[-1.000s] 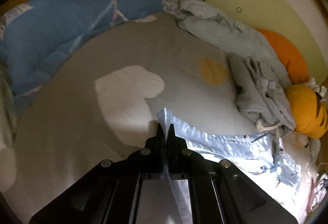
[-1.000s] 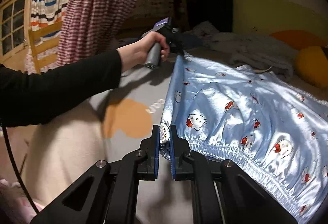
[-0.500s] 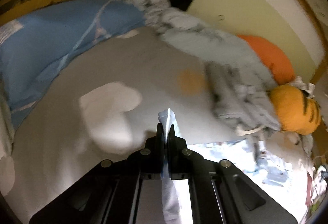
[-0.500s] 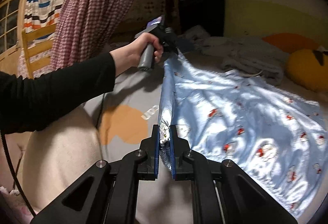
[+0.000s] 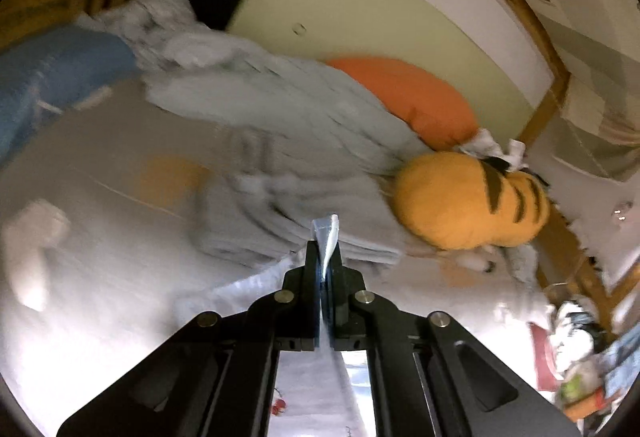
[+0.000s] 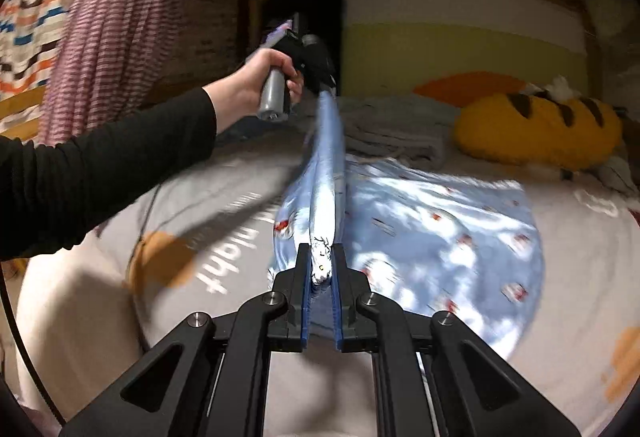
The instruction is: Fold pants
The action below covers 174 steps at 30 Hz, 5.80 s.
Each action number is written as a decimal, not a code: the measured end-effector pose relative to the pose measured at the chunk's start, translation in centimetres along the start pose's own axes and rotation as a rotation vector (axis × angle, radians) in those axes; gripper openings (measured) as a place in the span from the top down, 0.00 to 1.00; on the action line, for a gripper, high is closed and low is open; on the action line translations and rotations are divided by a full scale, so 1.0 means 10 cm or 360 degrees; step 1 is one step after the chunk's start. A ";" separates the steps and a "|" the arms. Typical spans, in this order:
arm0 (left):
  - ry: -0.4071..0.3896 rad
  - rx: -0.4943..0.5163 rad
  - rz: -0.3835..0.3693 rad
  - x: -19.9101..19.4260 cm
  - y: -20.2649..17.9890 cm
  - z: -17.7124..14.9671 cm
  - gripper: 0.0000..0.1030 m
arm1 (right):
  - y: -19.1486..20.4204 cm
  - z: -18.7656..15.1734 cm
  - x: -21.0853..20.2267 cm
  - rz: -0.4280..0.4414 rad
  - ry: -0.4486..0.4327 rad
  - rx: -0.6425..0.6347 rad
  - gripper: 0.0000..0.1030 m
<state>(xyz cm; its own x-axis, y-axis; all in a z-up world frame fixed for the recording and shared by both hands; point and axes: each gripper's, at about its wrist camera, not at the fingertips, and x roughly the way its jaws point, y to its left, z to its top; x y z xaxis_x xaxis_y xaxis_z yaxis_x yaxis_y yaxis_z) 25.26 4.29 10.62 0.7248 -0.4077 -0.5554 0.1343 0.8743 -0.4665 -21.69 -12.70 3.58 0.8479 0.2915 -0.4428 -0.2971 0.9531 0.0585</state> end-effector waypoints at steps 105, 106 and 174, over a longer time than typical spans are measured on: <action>0.0078 0.0611 -0.0046 -1.23 -1.11 -3.46 0.63 | -1.02 -0.03 -0.50 -0.0748 -0.0164 0.0249 0.57; 0.0081 0.0638 -0.0033 -1.22 -1.12 -3.49 0.63 | -1.01 -0.05 -0.48 -0.0764 -0.0158 0.0235 0.57; 0.0142 0.0635 0.0243 -1.23 -0.64 -3.69 0.80 | -1.06 -0.57 0.14 -0.0621 0.0390 0.0401 0.96</action>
<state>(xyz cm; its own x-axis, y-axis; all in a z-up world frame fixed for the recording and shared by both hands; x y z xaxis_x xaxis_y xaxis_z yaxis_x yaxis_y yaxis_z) -9.50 -6.00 -4.99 0.6976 -0.2719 -0.6629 0.2935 0.9524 -0.0818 -19.88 -22.91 -2.73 0.7379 -0.0878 -0.6692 0.1607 0.9858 0.0479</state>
